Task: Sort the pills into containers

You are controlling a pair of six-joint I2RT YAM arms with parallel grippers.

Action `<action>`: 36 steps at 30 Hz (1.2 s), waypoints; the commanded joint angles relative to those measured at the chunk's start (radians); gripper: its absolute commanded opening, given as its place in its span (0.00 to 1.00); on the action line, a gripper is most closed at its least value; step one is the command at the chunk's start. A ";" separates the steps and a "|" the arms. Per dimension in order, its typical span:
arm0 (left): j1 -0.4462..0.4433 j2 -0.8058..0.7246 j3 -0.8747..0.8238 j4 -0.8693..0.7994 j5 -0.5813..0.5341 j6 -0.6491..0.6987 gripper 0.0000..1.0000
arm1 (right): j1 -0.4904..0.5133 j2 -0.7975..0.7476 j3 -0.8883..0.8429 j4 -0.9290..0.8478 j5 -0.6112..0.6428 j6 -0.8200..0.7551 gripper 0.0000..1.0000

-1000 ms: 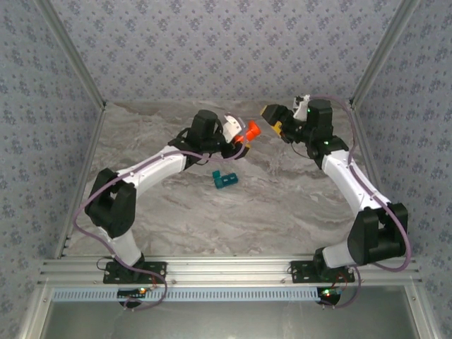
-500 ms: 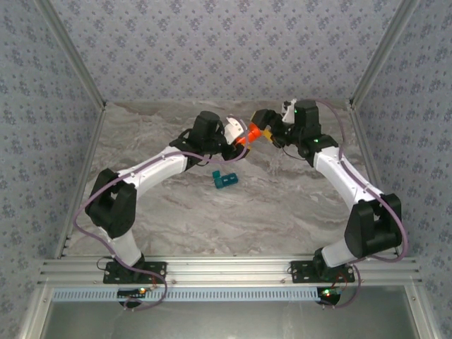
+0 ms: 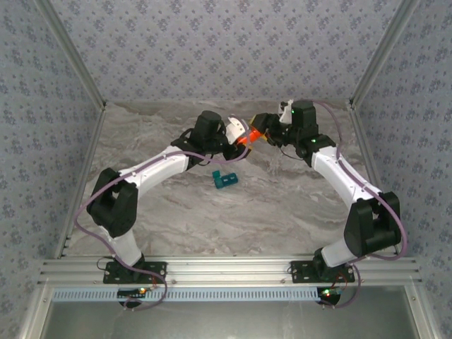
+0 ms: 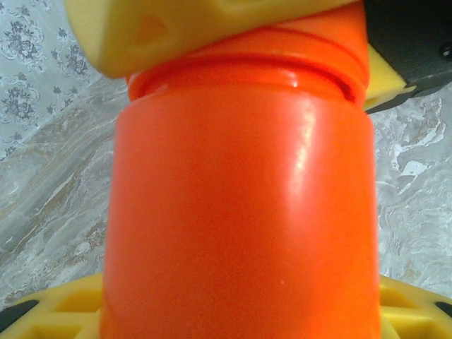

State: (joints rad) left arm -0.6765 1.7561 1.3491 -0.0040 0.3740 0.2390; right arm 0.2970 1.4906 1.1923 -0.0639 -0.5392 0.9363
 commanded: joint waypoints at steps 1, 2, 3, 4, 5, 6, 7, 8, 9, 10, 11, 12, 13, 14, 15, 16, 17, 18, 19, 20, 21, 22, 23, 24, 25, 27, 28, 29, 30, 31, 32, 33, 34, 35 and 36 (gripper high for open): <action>-0.004 0.003 0.038 0.023 0.023 -0.011 0.00 | -0.002 -0.003 0.023 0.012 -0.028 -0.011 0.43; 0.001 0.001 0.036 0.031 0.039 -0.023 0.00 | -0.007 -0.005 0.021 0.019 -0.030 -0.019 0.41; 0.005 -0.001 0.032 0.038 0.053 -0.034 0.00 | -0.014 -0.007 0.019 0.031 -0.038 -0.029 0.40; 0.015 -0.006 0.026 0.050 0.078 -0.053 0.00 | -0.020 -0.008 0.016 0.048 -0.044 -0.038 0.39; 0.024 -0.011 0.020 0.062 0.102 -0.072 0.00 | -0.025 -0.011 0.015 0.063 -0.050 -0.054 0.38; 0.033 -0.018 0.013 0.079 0.130 -0.096 0.00 | -0.037 -0.014 0.011 0.082 -0.059 -0.083 0.38; 0.044 -0.025 0.007 0.095 0.162 -0.117 0.00 | -0.045 -0.015 0.009 0.104 -0.067 -0.115 0.38; 0.052 -0.030 0.001 0.108 0.189 -0.137 0.00 | -0.053 -0.020 0.009 0.137 -0.083 -0.145 0.39; 0.062 -0.035 -0.001 0.118 0.225 -0.161 0.00 | -0.063 -0.029 -0.036 0.192 -0.104 -0.185 0.39; 0.073 -0.038 0.000 0.128 0.266 -0.186 0.00 | -0.073 -0.040 -0.059 0.242 -0.124 -0.226 0.40; 0.082 -0.040 -0.001 0.137 0.300 -0.211 0.00 | -0.084 -0.052 -0.084 0.287 -0.146 -0.265 0.40; 0.089 -0.041 -0.001 0.145 0.324 -0.232 0.00 | -0.092 -0.062 -0.111 0.346 -0.160 -0.283 0.41; 0.097 -0.043 -0.006 0.158 0.347 -0.251 0.00 | -0.099 -0.073 -0.139 0.387 -0.160 -0.282 0.41; 0.100 -0.046 -0.009 0.164 0.358 -0.258 0.00 | -0.110 -0.077 -0.154 0.405 -0.156 -0.270 0.41; 0.103 -0.047 -0.011 0.162 0.361 -0.262 0.00 | -0.120 -0.079 -0.170 0.438 -0.157 -0.245 0.41; 0.104 -0.048 -0.013 0.162 0.368 -0.259 0.00 | -0.125 -0.080 -0.184 0.471 -0.156 -0.217 0.41; 0.105 -0.047 -0.014 0.163 0.373 -0.260 0.00 | -0.130 -0.076 -0.194 0.498 -0.159 -0.192 0.41; 0.104 -0.045 -0.013 0.162 0.377 -0.260 0.00 | -0.133 -0.074 -0.199 0.515 -0.164 -0.178 0.40; 0.104 -0.042 -0.012 0.163 0.384 -0.262 0.00 | -0.133 -0.072 -0.203 0.527 -0.166 -0.165 0.41; 0.105 -0.040 -0.008 0.166 0.394 -0.266 0.00 | -0.136 -0.070 -0.205 0.543 -0.171 -0.151 0.41; 0.104 -0.037 -0.006 0.167 0.400 -0.270 0.00 | -0.138 -0.066 -0.209 0.563 -0.178 -0.137 0.40; 0.104 -0.033 -0.003 0.166 0.406 -0.274 0.00 | -0.140 -0.065 -0.212 0.578 -0.183 -0.121 0.40; 0.106 -0.030 -0.001 0.167 0.413 -0.277 0.00 | -0.144 -0.064 -0.214 0.599 -0.187 -0.108 0.40; 0.106 -0.030 0.001 0.167 0.417 -0.278 0.00 | -0.147 -0.061 -0.214 0.613 -0.194 -0.097 0.40; 0.106 -0.028 0.003 0.168 0.425 -0.280 0.00 | -0.151 -0.059 -0.212 0.621 -0.203 -0.089 0.40; 0.106 -0.029 0.007 0.168 0.429 -0.284 0.00 | -0.161 -0.055 -0.209 0.628 -0.214 -0.079 0.40; 0.107 -0.029 0.007 0.169 0.432 -0.285 0.00 | -0.168 -0.054 -0.213 0.635 -0.213 -0.069 0.40; 0.108 -0.028 0.005 0.176 0.434 -0.290 0.00 | -0.172 -0.053 -0.221 0.657 -0.211 -0.049 0.40; 0.108 -0.029 0.005 0.178 0.437 -0.294 0.00 | -0.178 -0.048 -0.226 0.679 -0.211 -0.025 0.40; 0.110 -0.029 0.005 0.179 0.435 -0.296 0.00 | -0.183 -0.042 -0.230 0.704 -0.214 0.008 0.40; 0.110 -0.028 0.005 0.178 0.429 -0.297 0.00 | -0.185 -0.035 -0.232 0.737 -0.225 0.032 0.40; 0.110 -0.030 0.004 0.183 0.425 -0.297 0.00 | -0.185 -0.032 -0.231 0.749 -0.231 0.041 0.40; 0.110 -0.032 0.001 0.186 0.421 -0.297 0.00 | -0.185 -0.034 -0.231 0.745 -0.232 0.042 0.40; 0.109 -0.032 0.002 0.188 0.422 -0.296 0.00 | -0.185 -0.035 -0.229 0.739 -0.234 0.038 0.40; 0.110 -0.032 0.005 0.186 0.425 -0.297 0.00 | -0.185 -0.038 -0.228 0.728 -0.237 0.027 0.40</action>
State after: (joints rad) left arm -0.5987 1.7561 1.3403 0.1543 0.7712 -0.0513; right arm 0.1600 1.4490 0.9638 0.5999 -0.8318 0.9241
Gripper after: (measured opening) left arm 0.533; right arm 0.479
